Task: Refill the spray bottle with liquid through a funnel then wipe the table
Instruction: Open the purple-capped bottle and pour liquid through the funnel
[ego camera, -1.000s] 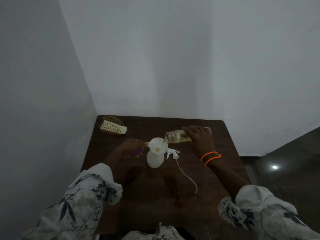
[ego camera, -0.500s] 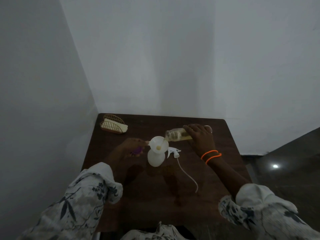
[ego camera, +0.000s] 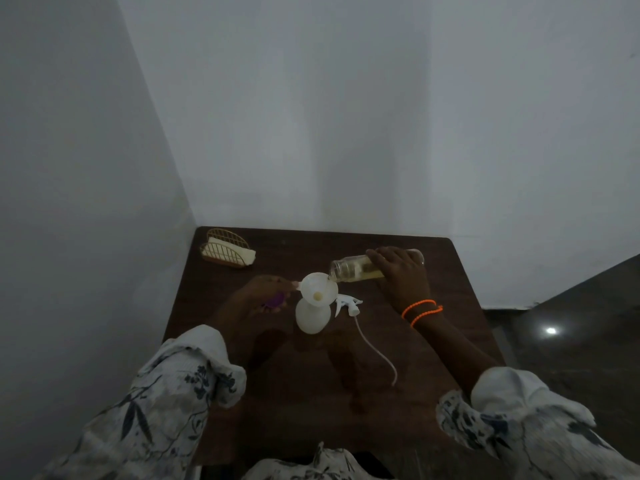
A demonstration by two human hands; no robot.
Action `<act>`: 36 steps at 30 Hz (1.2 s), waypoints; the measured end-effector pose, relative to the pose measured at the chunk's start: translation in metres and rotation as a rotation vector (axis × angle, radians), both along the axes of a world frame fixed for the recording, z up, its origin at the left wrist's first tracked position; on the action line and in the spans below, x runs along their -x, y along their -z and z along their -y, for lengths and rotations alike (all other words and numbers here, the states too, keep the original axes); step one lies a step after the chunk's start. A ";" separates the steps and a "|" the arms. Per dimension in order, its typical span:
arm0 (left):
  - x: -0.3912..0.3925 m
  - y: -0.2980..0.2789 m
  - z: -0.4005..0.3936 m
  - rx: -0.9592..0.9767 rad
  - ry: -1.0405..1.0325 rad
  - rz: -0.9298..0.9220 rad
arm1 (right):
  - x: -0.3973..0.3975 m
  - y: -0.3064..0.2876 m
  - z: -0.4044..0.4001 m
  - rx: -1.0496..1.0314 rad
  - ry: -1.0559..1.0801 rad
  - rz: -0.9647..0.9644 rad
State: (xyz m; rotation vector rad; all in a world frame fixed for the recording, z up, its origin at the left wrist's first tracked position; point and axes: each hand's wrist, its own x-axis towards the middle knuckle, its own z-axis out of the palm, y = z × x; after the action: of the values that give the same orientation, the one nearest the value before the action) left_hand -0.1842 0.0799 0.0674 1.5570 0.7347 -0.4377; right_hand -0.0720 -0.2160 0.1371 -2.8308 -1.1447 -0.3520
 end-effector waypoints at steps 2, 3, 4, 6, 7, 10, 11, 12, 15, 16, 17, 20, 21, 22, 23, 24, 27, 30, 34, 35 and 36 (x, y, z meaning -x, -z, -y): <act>0.000 0.002 -0.001 0.014 -0.014 0.007 | 0.000 0.000 0.000 0.003 0.004 -0.007; 0.000 0.003 -0.001 0.019 -0.016 0.008 | -0.001 0.000 0.000 0.005 0.004 -0.010; 0.000 0.002 -0.001 0.021 -0.013 0.007 | -0.001 0.001 -0.001 0.006 0.003 -0.013; 0.000 0.000 -0.001 0.016 0.001 0.004 | 0.000 0.001 -0.001 0.001 0.000 -0.013; 0.000 -0.002 0.000 0.010 0.009 0.003 | 0.000 0.001 -0.001 -0.001 0.000 -0.011; -0.001 -0.003 0.000 -0.006 0.034 0.008 | 0.000 0.002 -0.002 -0.007 -0.002 -0.003; -0.001 -0.001 0.000 -0.002 0.028 0.010 | -0.001 0.002 -0.002 -0.004 -0.001 -0.005; -0.002 0.001 0.000 0.004 0.019 0.010 | -0.001 0.002 -0.002 -0.001 -0.001 -0.006; -0.002 0.002 -0.001 0.011 0.021 0.018 | -0.001 0.001 -0.003 -0.010 -0.004 -0.002; -0.002 0.002 -0.002 0.014 0.024 0.019 | 0.000 0.000 -0.003 -0.016 -0.003 0.002; -0.002 0.001 -0.003 0.018 0.024 0.018 | 0.000 0.000 -0.003 -0.022 -0.003 0.009; 0.000 -0.002 -0.003 0.027 0.032 0.023 | 0.001 0.000 -0.004 -0.023 -0.005 0.020; 0.000 -0.002 -0.003 0.027 0.035 0.026 | 0.000 0.000 -0.004 -0.023 -0.005 0.019; 0.000 -0.002 -0.003 0.023 0.042 0.028 | 0.001 0.000 -0.004 -0.023 -0.004 0.021; 0.001 -0.002 -0.003 0.019 0.050 0.029 | 0.001 0.000 -0.005 -0.023 -0.004 0.023; 0.001 -0.002 -0.004 0.015 0.054 0.029 | 0.001 0.000 -0.005 -0.023 -0.005 0.023; 0.001 0.002 -0.005 0.014 0.039 0.027 | 0.000 0.000 -0.005 -0.020 -0.009 0.015; 0.001 0.002 -0.005 0.010 0.030 0.027 | 0.001 -0.001 -0.006 -0.028 -0.006 0.017; 0.000 -0.003 -0.004 0.017 0.035 0.024 | 0.001 -0.001 -0.005 -0.023 -0.002 0.011; 0.000 -0.004 -0.004 0.024 0.030 0.026 | 0.001 0.000 -0.005 -0.019 0.001 0.009; 0.001 -0.005 -0.003 0.029 0.027 0.026 | 0.000 0.000 -0.005 -0.016 0.002 0.008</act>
State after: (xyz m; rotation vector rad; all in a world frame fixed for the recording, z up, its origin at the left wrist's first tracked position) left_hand -0.1848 0.0831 0.0722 1.5444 0.6851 -0.4451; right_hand -0.0722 -0.2112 0.1369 -2.8200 -1.1348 -0.3714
